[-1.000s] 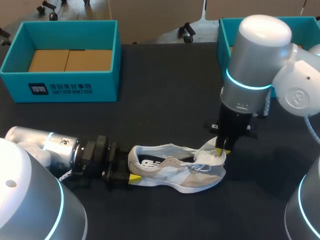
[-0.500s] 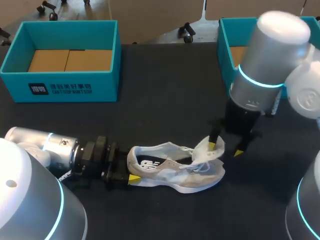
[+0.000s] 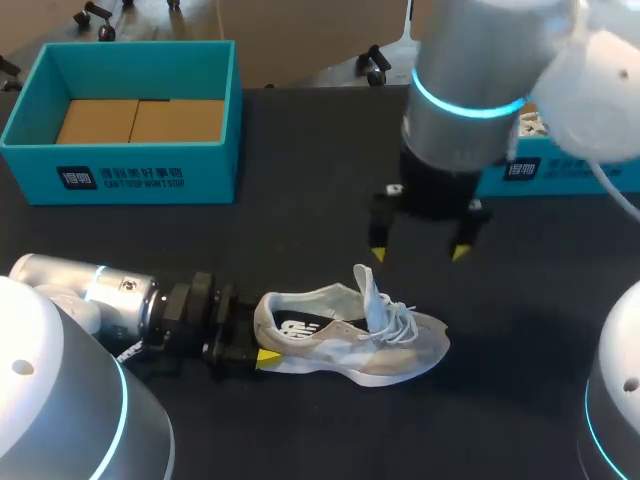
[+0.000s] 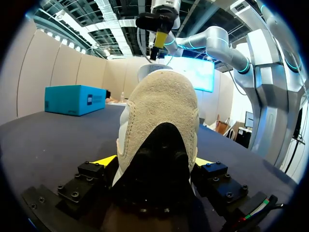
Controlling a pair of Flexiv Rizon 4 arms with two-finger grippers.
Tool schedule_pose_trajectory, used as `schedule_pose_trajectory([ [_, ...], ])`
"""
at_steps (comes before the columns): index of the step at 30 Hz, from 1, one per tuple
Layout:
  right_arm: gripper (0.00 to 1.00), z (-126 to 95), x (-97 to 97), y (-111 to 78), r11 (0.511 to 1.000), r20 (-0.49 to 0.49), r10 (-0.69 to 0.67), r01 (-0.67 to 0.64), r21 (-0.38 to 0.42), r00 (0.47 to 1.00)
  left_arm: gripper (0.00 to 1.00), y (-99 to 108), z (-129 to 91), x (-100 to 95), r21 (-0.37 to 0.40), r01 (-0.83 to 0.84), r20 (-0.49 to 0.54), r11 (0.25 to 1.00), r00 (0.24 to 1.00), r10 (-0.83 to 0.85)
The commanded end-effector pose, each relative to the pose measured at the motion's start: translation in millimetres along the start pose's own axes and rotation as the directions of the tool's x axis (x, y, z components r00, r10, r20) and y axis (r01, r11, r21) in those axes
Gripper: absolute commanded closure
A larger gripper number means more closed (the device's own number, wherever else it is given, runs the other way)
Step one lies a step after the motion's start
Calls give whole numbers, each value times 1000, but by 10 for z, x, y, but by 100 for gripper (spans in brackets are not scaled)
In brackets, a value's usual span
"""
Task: Take the shoe out of the shoebox, open the shoe tongue, remove and reinsert the insole, then place the shoe into the shoebox
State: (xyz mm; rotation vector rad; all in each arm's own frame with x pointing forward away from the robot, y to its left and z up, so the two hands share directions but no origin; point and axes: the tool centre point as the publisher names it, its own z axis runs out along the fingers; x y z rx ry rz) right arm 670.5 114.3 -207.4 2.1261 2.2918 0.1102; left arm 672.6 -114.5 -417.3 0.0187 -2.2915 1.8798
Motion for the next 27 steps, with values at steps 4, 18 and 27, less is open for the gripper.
schedule_pose_trajectory([
  [4,58,-52,216,230,959,247,-284,275,71,927,100,3,-8,17,1,-1,3,1000,1000,1],
  [18,100,-106,310,3,738,109,-674,669,85,730,100,3,-8,17,1,-1,3,1000,1000,1],
  [27,100,-106,310,3,738,109,-674,669,85,730,100,3,-8,17,1,-1,3,1000,1000,1],
])
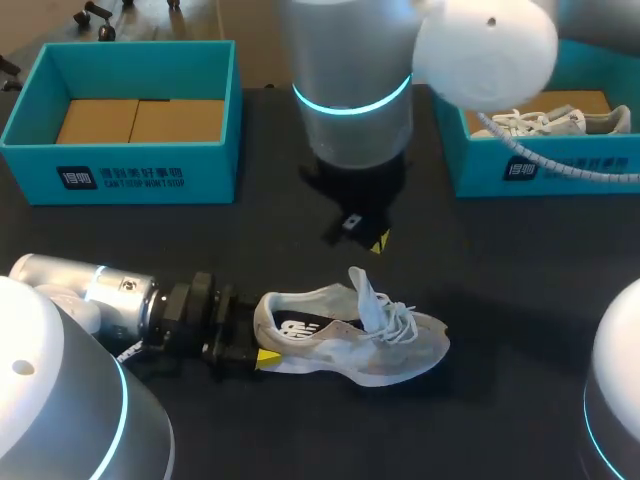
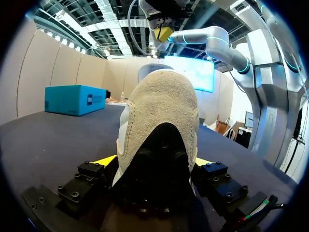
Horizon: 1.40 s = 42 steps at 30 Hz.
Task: Take the shoe out of the shoebox, open the shoe tongue, remove and reinsert the insole, then place the shoe into the shoebox
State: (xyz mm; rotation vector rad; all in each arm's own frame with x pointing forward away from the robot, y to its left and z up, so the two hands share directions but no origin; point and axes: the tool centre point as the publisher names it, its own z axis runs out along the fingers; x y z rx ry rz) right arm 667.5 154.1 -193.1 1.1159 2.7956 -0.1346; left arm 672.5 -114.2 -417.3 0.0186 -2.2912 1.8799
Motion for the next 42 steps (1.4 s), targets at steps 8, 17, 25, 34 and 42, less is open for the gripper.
schedule_pose_trajectory([
  [8,100,198,130,233,980,53,-192,194,-34,980,100,2,-5,17,1,-1,3,1000,1000,1],
  [17,100,429,420,497,896,40,-434,435,-90,900,100,2,-5,17,1,-1,3,1000,1000,1],
  [25,100,429,420,497,896,40,-434,435,-90,900,100,2,-5,17,1,-1,3,1000,1000,1],
  [34,100,764,575,649,848,4,-525,523,-89,851,100,2,-5,17,1,-1,3,1000,1000,1],
  [42,68,819,587,648,856,-10,-515,514,-50,857,100,2,-5,17,1,-1,3,1000,1000,1],
])
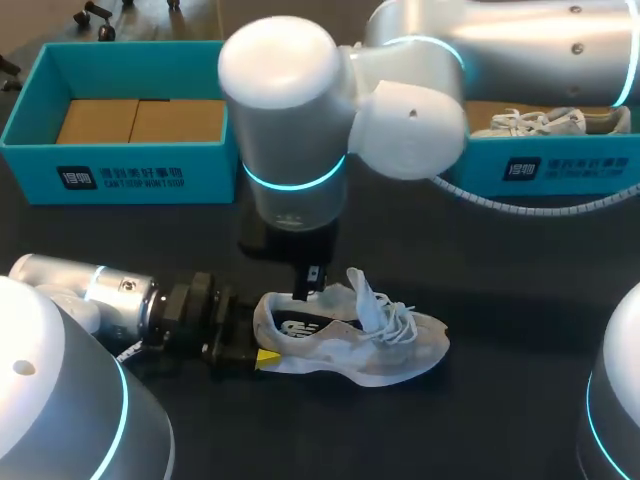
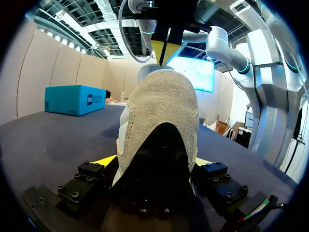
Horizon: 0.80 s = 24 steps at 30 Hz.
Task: Take the shoe out of the shoebox, open the shoe tongue, remove and reinsert the insole, then place the shoe into the shoebox
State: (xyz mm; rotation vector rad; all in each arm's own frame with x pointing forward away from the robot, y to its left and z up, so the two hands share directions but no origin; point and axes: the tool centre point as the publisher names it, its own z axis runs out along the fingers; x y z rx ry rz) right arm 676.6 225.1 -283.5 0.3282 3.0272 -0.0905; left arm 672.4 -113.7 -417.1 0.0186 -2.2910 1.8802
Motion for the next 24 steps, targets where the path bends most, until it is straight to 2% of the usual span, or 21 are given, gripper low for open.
schedule_pose_trajectory([
  [1,60,13,8,51,1000,1,0,0,10,1000,100,3,0,14,1,-1,3,1000,1000,1],
  [2,97,13,8,51,1000,1,0,0,10,1000,100,3,0,14,1,-1,3,1000,1000,1],
  [3,100,13,8,51,1000,1,0,0,10,1000,100,3,0,14,1,-1,3,1000,1000,1],
  [20,100,13,8,51,1000,1,0,0,10,1000,100,3,0,14,1,-1,3,1000,1000,1],
  [24,100,154,49,95,1000,-18,-4,4,17,1000,100,3,0,14,1,-1,3,1000,1000,1],
])
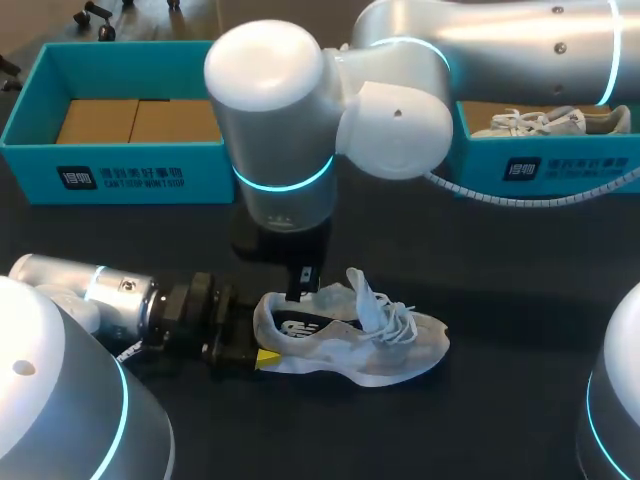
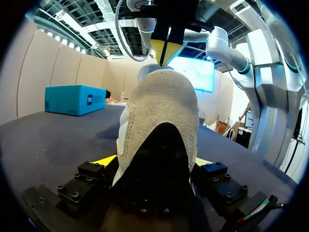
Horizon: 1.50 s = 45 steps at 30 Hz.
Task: Take the shoe out of the shoebox, open the shoe tongue, remove and reinsert the insole, then place the shoe into the shoebox
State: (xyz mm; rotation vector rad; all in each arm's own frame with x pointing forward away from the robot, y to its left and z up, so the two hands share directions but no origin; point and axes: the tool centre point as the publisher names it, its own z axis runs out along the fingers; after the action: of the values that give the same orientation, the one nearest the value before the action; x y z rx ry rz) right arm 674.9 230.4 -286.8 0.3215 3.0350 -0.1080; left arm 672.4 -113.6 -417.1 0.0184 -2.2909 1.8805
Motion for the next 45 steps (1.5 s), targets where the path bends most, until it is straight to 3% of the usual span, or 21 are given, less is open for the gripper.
schedule_pose_trajectory([
  [1,100,158,25,51,1000,-15,0,0,0,1000,100,3,1,14,1,-1,3,1000,1000,1],
  [6,100,301,57,87,1000,-10,-12,12,-6,1000,100,3,1,14,1,-1,3,1000,1000,1],
  [8,100,342,74,89,999,13,-10,11,-45,1000,100,3,1,14,1,-1,3,1000,1000,1],
  [21,100,342,74,89,999,13,-10,11,-45,1000,100,3,1,14,1,-1,3,1000,1000,1],
  [29,100,687,-136,117,996,-46,-71,68,-64,996,100,3,1,14,1,-1,3,1000,1000,1],
  [45,100,904,-164,-71,996,-72,-58,52,-79,996,100,3,1,14,1,-1,3,1000,1000,1],
])
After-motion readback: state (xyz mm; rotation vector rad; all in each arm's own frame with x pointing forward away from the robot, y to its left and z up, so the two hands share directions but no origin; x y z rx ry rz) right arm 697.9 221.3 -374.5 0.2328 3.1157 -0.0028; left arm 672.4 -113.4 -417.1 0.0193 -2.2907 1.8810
